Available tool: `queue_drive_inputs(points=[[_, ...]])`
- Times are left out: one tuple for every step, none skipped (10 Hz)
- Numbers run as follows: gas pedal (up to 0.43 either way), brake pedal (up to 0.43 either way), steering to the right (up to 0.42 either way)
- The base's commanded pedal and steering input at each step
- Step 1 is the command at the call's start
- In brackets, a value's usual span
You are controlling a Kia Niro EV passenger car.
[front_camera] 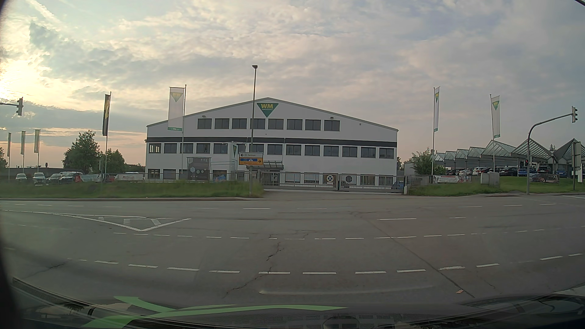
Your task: Follow the waypoints while adhering to traffic rules and regulations
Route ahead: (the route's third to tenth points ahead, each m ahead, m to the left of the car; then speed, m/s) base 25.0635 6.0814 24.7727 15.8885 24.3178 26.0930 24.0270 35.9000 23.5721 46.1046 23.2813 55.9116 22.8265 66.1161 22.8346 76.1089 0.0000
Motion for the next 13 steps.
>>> queue_drive_inputs(points=[[0.0,0.384,-0.025],[0.0,0.384,-0.025],[0.0,0.384,-0.025],[0.0,0.384,-0.025],[0.0,0.384,-0.025],[0.0,0.384,-0.025],[0.0,0.384,-0.025],[0.0,0.384,-0.025],[0.0,0.384,-0.025],[0.0,0.384,-0.025],[0.0,0.384,-0.025],[0.0,0.384,-0.025],[0.0,0.384,-0.025]])
